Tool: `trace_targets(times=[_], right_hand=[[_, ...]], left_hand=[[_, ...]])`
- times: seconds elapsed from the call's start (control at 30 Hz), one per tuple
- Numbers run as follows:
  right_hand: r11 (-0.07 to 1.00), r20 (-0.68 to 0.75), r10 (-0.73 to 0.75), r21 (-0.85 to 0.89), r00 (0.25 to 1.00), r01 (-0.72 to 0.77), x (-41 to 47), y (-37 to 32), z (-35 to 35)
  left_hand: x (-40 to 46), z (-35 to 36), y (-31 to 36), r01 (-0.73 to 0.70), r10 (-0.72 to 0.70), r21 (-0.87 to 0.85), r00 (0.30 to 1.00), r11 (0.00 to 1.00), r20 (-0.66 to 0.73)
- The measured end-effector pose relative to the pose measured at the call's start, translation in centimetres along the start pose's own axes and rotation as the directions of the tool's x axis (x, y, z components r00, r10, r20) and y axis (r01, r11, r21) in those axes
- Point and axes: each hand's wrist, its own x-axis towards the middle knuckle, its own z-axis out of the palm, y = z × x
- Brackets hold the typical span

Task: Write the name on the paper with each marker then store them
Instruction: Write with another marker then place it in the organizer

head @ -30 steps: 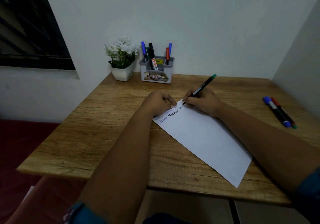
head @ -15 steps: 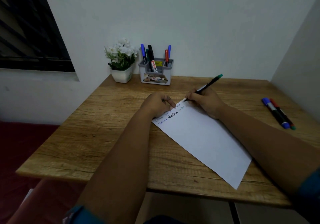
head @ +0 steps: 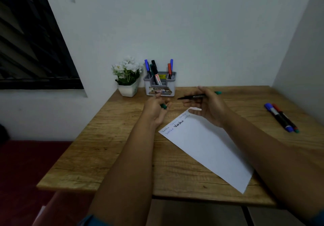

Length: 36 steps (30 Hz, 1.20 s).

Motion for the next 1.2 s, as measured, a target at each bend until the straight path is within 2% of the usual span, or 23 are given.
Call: trace_targets(times=[0.07,0.2,0.33,0.53,0.67,0.77,0.83,0.93,1.03,1.1,1.2], right_hand=[[0.999,-0.003,-0.018,0.026,1.0,0.018,-0.4,-0.1,1.0],[0.975,-0.137,-0.218,-0.063,0.966,0.212,-1.3,0.7,2.5],[0.902,-0.023,-0.376,-0.237,0.926,0.361,-1.6,2.4,2.7],[0.834,0.026,-0.438,-0.359,0.898,0.418,-1.0,3.4,2.4],[0.567,0.203,-0.616,-0.557,0.761,0.608,-0.8,3.6,1.9],[0.468,0.231,-0.659,-0.619,0.716,0.631,-0.6,3.7,1.8],[0.447,0.232,-0.676,-0.626,0.7,0.639,-0.4,3.9,1.9],[0.477,0.184,-0.696,-0.604,0.694,0.638,-0.2,3.8,1.9],[0.532,0.159,-0.69,-0.55,0.706,0.644,-0.1,3.4,2.0],[0.661,0.121,-0.611,-0.466,0.782,0.588,-0.4,2.7,2.0],[0.882,0.084,-0.366,-0.288,0.927,0.374,-0.9,1.4,1.6]], left_hand=[[-0.3,-0.1,0.0,0.029,-0.019,-0.122,0.996,0.992,0.082],[-0.7,-0.3,0.2,0.105,-0.058,-0.33,0.987,0.938,0.149],[-0.7,-0.3,0.1,0.12,-0.069,-0.383,0.987,0.916,0.143],[-0.4,-0.1,-0.6,0.089,-0.052,-0.235,0.986,0.968,0.156],[-0.9,0.3,-1.5,0.017,-0.021,0.025,0.984,1.0,0.176],[-1.0,0.7,-1.9,0.011,-0.031,0.103,0.981,0.995,0.194],[-0.9,0.8,-1.9,0.008,-0.034,0.129,0.978,0.992,0.205],[-0.9,0.9,-1.9,-0.004,-0.026,0.123,0.97,0.992,0.242],[-1.1,0.6,-1.5,0.007,-0.022,0.048,0.947,0.999,0.32],[-1.2,0.4,-1.0,-0.021,0.02,-0.002,0.946,1.0,0.325],[-0.6,-0.4,0.1,-0.183,0.173,0.037,0.967,0.982,0.184]])
